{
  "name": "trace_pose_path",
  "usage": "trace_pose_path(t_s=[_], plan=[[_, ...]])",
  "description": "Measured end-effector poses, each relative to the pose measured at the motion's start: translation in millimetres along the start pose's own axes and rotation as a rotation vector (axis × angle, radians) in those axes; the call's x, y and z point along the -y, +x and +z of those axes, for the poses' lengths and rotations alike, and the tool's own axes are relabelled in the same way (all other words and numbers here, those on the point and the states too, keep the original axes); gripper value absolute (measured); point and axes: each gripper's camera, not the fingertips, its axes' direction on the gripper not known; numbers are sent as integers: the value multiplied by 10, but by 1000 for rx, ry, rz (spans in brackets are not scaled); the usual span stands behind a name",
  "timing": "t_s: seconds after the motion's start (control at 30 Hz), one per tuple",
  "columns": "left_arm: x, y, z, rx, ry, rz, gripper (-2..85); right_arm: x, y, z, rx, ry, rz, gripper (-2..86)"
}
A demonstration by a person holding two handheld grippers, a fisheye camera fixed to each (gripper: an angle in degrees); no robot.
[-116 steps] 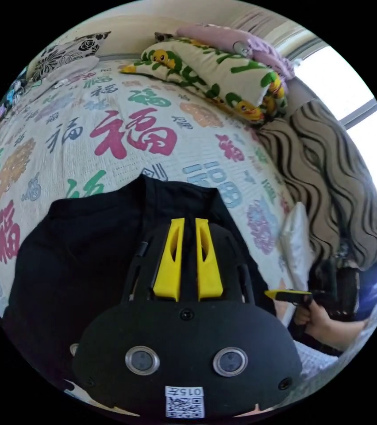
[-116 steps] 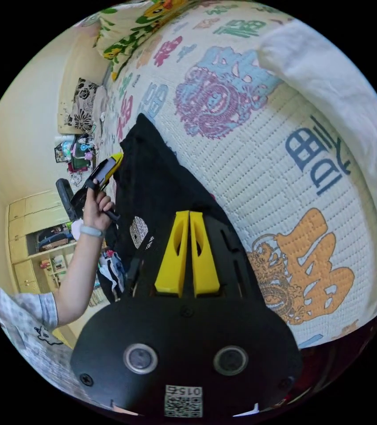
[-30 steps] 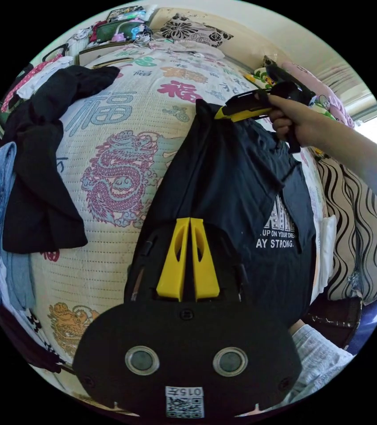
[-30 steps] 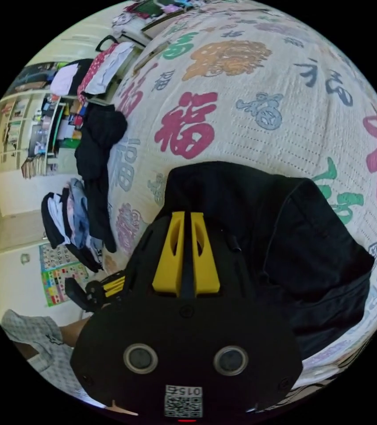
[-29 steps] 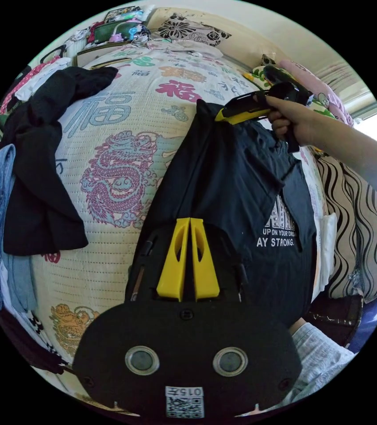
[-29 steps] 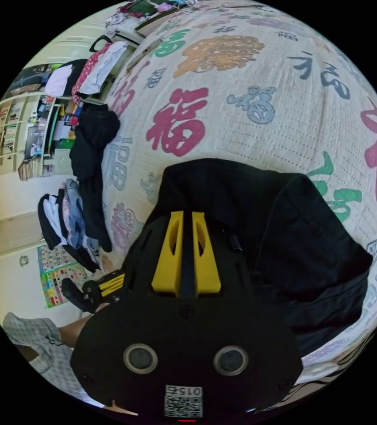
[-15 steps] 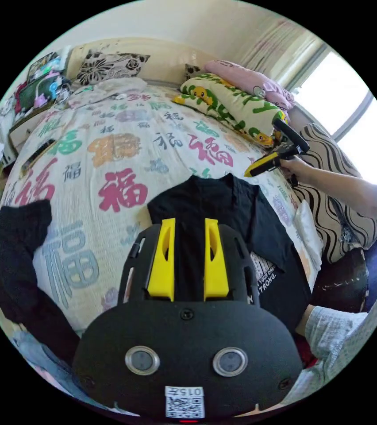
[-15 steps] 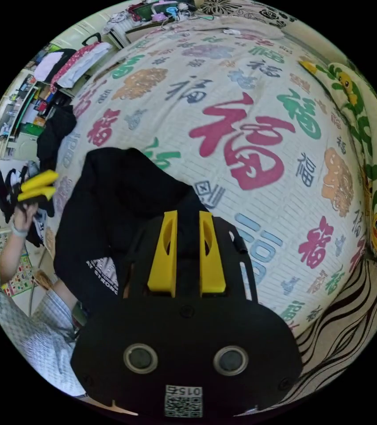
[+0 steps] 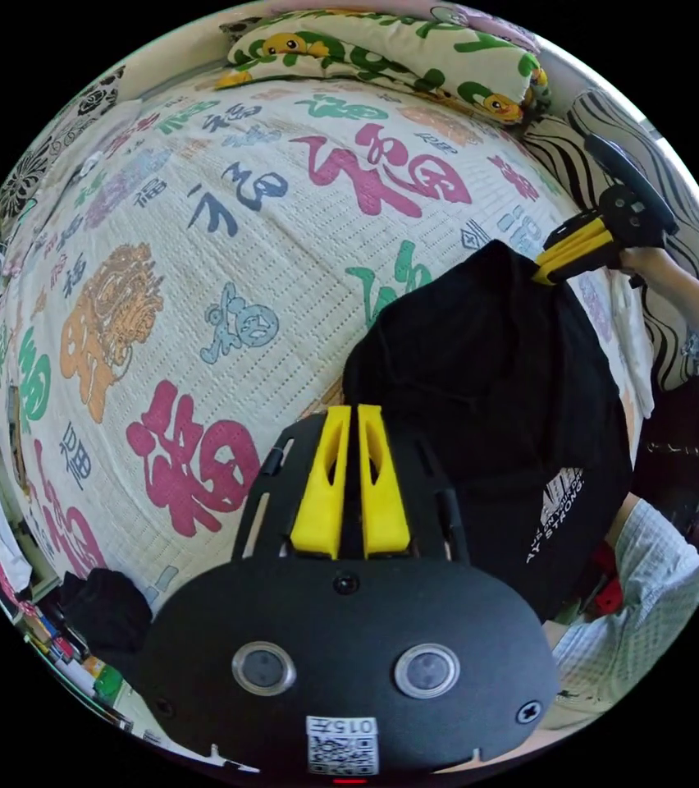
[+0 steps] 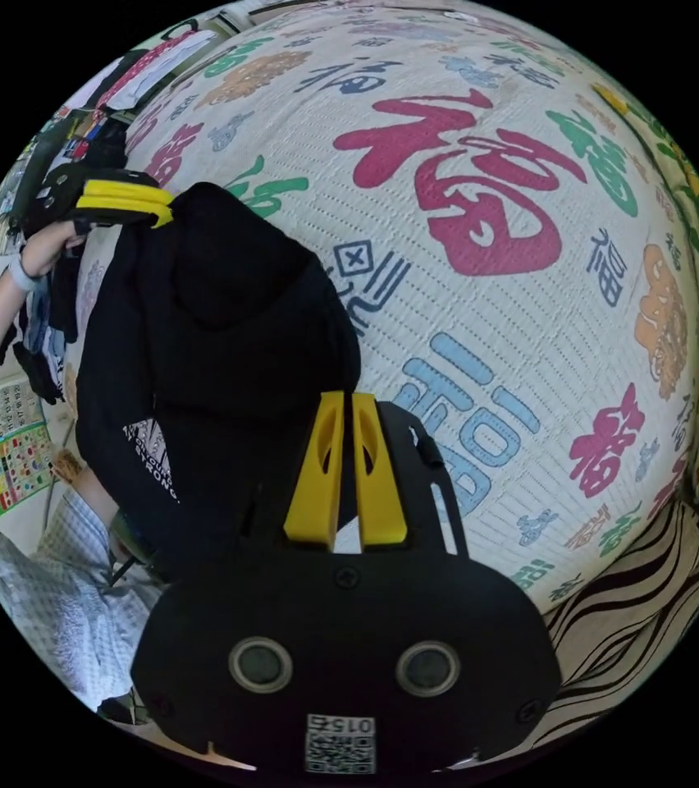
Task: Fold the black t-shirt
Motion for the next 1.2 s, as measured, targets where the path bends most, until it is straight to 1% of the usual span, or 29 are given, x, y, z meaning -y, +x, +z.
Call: trace_pose_path(t_s=[0.13,0.33,0.43,0.5,0.57,0.67,0.73,0.8,0.87,0.93,1.0,1.03,1.1,1.2], plan=[[60,196,-210,72,11,-1,6,-276,47,-190,-33,64,59,-6],[267,387,-680,148,53,7,-1,-496,158,-472,-124,48,104,-8],[336,480,-889,247,125,-12,-1,-651,252,-671,-187,157,190,-8],[315,573,-1053,308,192,-23,-1,-813,327,-813,-182,231,237,-8],[209,685,-1140,331,235,-8,-1,-993,326,-835,-151,255,240,-7],[-232,992,-1221,342,329,48,0,-1531,163,-790,-106,323,181,-7],[-661,1246,-1233,317,393,93,0,-1972,18,-686,-18,356,142,-7],[-1325,1649,-1173,269,434,141,1,-2612,-261,-444,108,371,85,-7],[-1831,1984,-1076,234,443,164,1,-3068,-541,-202,170,355,40,-7],[-2283,2345,-927,221,421,179,0,-3456,-835,83,220,326,17,-6],[-2772,2796,-662,231,346,187,0,-3855,-1214,503,242,251,2,-4],[-2875,2876,-594,217,324,175,0,-3936,-1301,611,242,226,-7,-4],[-3210,3079,-361,134,244,90,1,-4212,-1577,1020,253,144,-6,-3],[-3432,3228,-165,55,167,26,2,-4451,-1796,1398,239,87,7,1]])
